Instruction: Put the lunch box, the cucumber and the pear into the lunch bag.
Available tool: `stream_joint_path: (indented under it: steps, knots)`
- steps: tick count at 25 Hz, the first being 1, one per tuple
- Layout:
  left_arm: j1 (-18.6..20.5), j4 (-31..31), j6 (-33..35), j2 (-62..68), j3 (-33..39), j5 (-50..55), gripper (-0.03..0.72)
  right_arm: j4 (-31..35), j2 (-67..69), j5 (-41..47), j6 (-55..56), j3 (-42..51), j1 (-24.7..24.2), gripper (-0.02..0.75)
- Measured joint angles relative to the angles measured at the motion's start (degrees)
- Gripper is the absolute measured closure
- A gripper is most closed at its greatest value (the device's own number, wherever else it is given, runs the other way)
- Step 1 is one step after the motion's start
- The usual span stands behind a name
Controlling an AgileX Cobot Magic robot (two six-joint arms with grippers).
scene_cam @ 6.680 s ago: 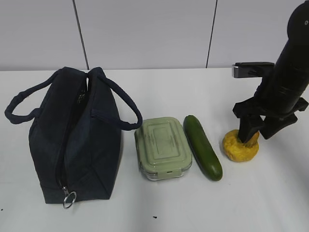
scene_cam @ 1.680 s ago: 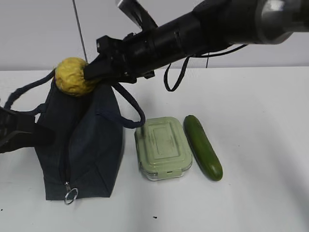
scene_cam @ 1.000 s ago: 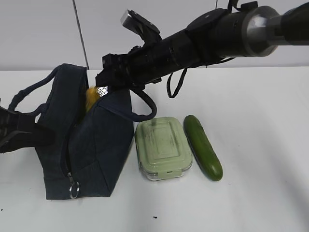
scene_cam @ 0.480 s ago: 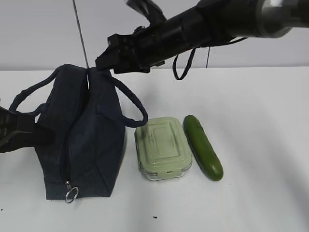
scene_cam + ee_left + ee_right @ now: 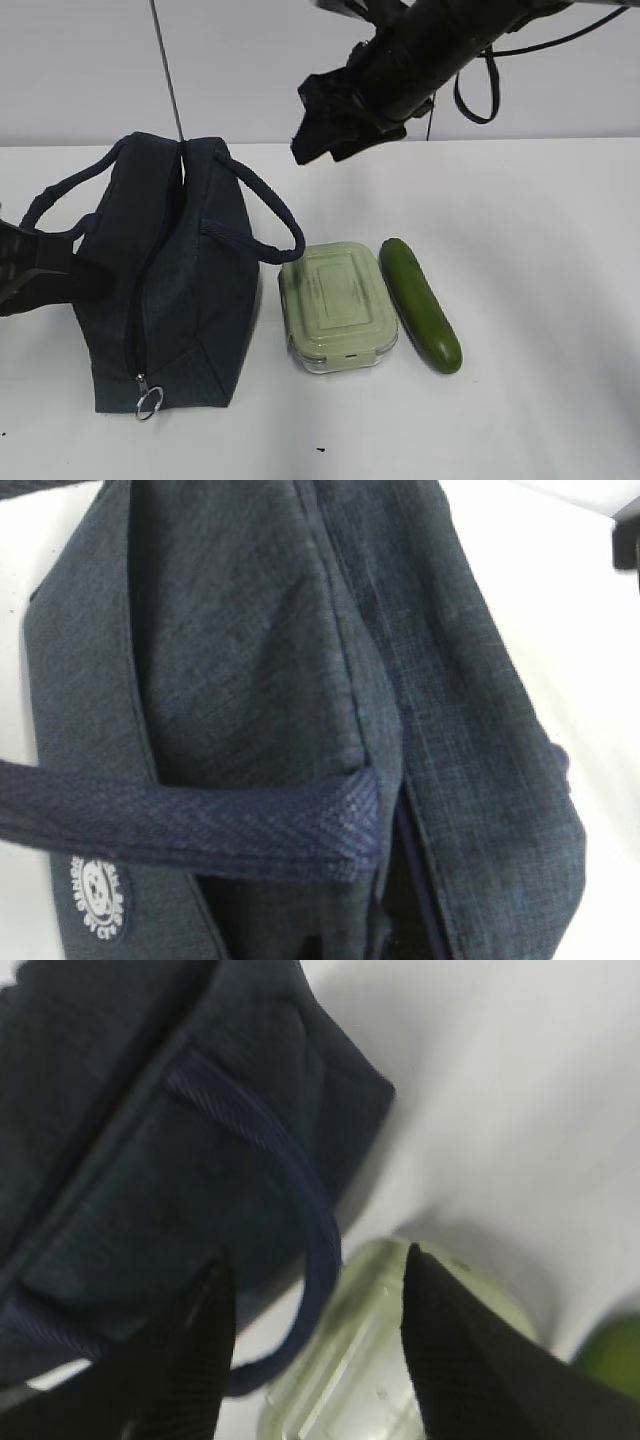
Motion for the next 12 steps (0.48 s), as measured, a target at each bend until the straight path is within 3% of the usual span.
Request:
stream_joint_path:
  steps: [7, 12]
  knots:
    - [0.0, -0.34, 0.0, 0.0, 0.0, 0.36, 0.704, -24.31, -0.23, 12.86, 18.89, -0.08, 0.0, 0.318]
    - [0.0, -0.47, 0.0, 0.0, 0.0, 0.66, 0.704, -29.15, 0.79, 13.76, 20.5, -0.08, 0.11, 0.317]
